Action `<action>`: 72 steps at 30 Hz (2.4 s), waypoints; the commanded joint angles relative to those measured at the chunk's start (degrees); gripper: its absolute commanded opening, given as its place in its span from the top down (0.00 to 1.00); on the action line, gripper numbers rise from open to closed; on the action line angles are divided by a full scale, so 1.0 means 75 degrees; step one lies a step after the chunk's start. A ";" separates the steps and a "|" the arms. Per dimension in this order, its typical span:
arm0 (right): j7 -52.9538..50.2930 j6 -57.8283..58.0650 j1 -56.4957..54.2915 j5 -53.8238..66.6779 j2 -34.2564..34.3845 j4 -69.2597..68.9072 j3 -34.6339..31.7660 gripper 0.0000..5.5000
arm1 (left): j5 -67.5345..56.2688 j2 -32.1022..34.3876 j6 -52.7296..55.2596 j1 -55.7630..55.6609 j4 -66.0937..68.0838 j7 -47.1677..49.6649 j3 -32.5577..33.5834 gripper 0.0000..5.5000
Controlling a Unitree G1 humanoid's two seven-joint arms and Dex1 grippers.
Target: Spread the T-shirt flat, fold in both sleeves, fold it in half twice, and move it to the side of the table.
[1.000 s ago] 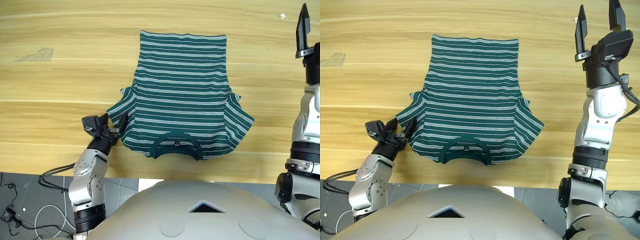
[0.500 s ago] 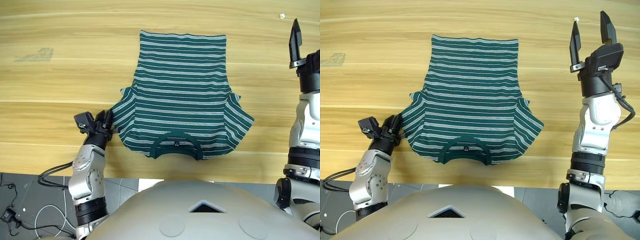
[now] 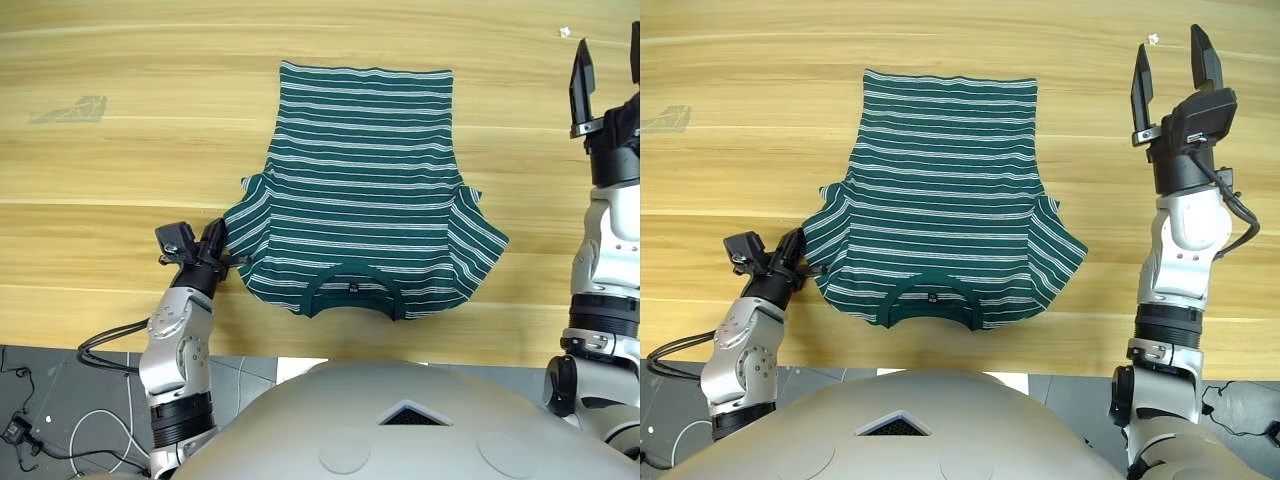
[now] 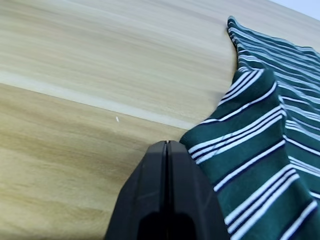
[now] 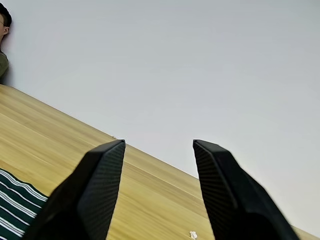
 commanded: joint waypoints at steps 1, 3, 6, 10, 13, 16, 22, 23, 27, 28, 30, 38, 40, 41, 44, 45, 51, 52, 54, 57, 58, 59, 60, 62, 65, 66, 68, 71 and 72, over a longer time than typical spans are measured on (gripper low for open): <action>-0.0008 0.0129 0.0054 -0.0040 0.0060 -0.0086 0.0054 0.54 | 0.0033 -0.0079 -0.0114 0.0183 -0.0009 -0.0062 -0.0030 1.00; -0.0003 0.0125 0.0052 -0.0046 0.0085 -0.0077 0.0083 0.54 | -0.0002 -0.0155 -0.0312 0.0221 -0.0048 -0.0051 0.0053 1.00; 0.0006 0.0127 0.0068 -0.0037 0.0106 -0.0084 0.0111 0.54 | -0.0100 -0.0411 -0.0762 0.0206 -0.0199 0.0141 0.0309 1.00; 0.0025 0.0130 0.0080 -0.0037 0.0126 -0.0078 0.0149 0.54 | -0.0438 -0.0712 -0.1207 0.0320 -0.0693 -0.0141 0.0236 1.00; 0.0058 0.0129 0.0094 -0.0058 0.0158 -0.0056 0.0186 0.54 | -0.0716 -0.0820 -0.1420 0.0468 -0.0899 -0.0499 0.0100 1.00; 0.0068 0.0136 0.0108 -0.0063 0.0164 -0.0045 0.0212 0.54 | -0.0719 -0.0785 -0.1560 0.0648 -0.1084 -0.0832 -0.0194 1.00; 0.0093 0.0139 0.0129 -0.0066 0.0172 -0.0026 0.0257 0.54 | 0.0218 -0.0458 -0.2273 0.1108 -0.1416 -0.1377 -0.1229 1.00; 0.0094 0.0140 0.0133 -0.0068 0.0175 -0.0022 0.0261 0.54 | 0.0360 -0.0401 -0.2403 0.1159 -0.1444 -0.1454 -0.1387 1.00; 0.0093 0.0132 0.0080 -0.0089 0.0192 0.0031 0.0296 0.54 | 0.1355 -0.0031 -0.2922 0.1316 -0.1231 -0.1593 -0.2101 1.00; 0.0091 0.0131 0.0081 -0.0082 0.0181 0.0033 0.0291 0.54 | 0.1531 0.0019 -0.3045 0.1331 -0.1179 -0.1580 -0.2212 1.00; 0.0083 0.0130 0.0082 -0.0074 0.0168 0.0048 0.0281 0.54 | 0.1771 0.0089 -0.3246 0.1320 -0.1094 -0.1539 -0.2360 1.00; 0.0059 0.0126 0.0065 -0.0103 0.0209 0.0109 0.0324 0.54 | 0.2797 0.0352 -0.3698 0.1193 -0.0653 -0.1275 -0.2921 1.00; 0.0053 0.0115 0.0085 -0.0103 0.0210 0.0117 0.0319 0.54 | 0.3129 0.0427 -0.3856 0.1149 -0.0505 -0.1147 -0.2987 1.00; 0.0052 0.0113 0.0102 -0.0098 0.0210 0.0111 0.0315 0.54 | 0.3250 0.0460 -0.3927 0.1162 -0.0485 -0.1104 -0.3034 1.00; 0.0047 0.0122 0.0131 -0.0090 0.0219 0.0100 0.0314 0.54 | 0.3503 0.0534 -0.4078 0.1183 -0.0448 -0.1013 -0.3205 1.00; 0.0044 0.0124 0.0135 -0.0089 0.0222 0.0099 0.0314 0.54 | 0.3540 0.0547 -0.4096 0.1178 -0.0432 -0.0988 -0.3238 1.00; 0.0024 0.0137 0.0183 -0.0092 0.0221 0.0075 0.0300 0.54 | 0.3839 0.0705 -0.4282 0.1143 -0.0274 -0.0885 -0.3417 1.00; 0.0024 0.0139 0.0192 -0.0089 0.0224 0.0071 0.0303 0.54 | 0.3898 0.0743 -0.4314 0.1143 -0.0255 -0.0880 -0.3461 1.00; 0.0027 0.0142 0.0211 -0.0088 0.0233 0.0062 0.0315 0.54 | 0.3994 0.0834 -0.4318 0.1162 -0.0227 -0.0914 -0.3561 1.00; 0.0028 0.0152 0.0227 -0.0087 0.0240 0.0052 0.0319 0.54 | 0.4096 0.0920 -0.4391 0.1178 -0.0169 -0.0864 -0.3628 1.00; 0.0025 0.0156 0.0236 -0.0088 0.0242 0.0046 0.0320 0.54 | 0.4083 0.0958 -0.4436 0.1189 -0.0172 -0.0900 -0.3679 1.00; 0.0024 0.0159 0.0243 -0.0088 0.0244 0.0041 0.0320 0.54 | 0.4071 0.0992 -0.4472 0.1200 -0.0179 -0.0937 -0.3723 1.00; 0.0038 0.0157 0.0236 -0.0079 0.0239 0.0054 0.0322 0.54 | 0.4048 0.1009 -0.4515 0.1236 -0.0206 -0.0959 -0.3782 1.00; 0.0058 0.0160 0.0232 -0.0068 0.0234 0.0063 0.0328 0.54 | 0.4021 0.1070 -0.4557 0.1286 -0.0270 -0.1020 -0.3882 1.00; 0.0063 0.0163 0.0246 -0.0069 0.0238 0.0051 0.0338 0.54 | 0.3991 0.1159 -0.4583 0.1310 -0.0303 -0.1070 -0.3966 0.97; 0.0062 0.0165 0.0254 -0.0071 0.0240 0.0045 0.0342 0.54 | 0.4003 0.1174 -0.4575 0.1310 -0.0303 -0.1057 -0.3972 0.96; 0.0064 0.0173 0.0267 -0.0072 0.0243 0.0036 0.0349 0.54 | 0.4007 0.1188 -0.4577 0.1292 -0.0282 -0.1029 -0.3973 0.89; 0.0086 0.0202 0.0278 -0.0063 0.0240 0.0021 0.0366 0.54 | 0.3916 0.1329 -0.4590 0.1314 -0.0406 -0.1272 -0.4156 0.80; 0.0092 0.0210 0.0281 -0.0059 0.0239 0.0013 0.0372 0.54 | 0.4012 0.1456 -0.4567 0.1350 -0.0443 -0.1417 -0.4304 0.79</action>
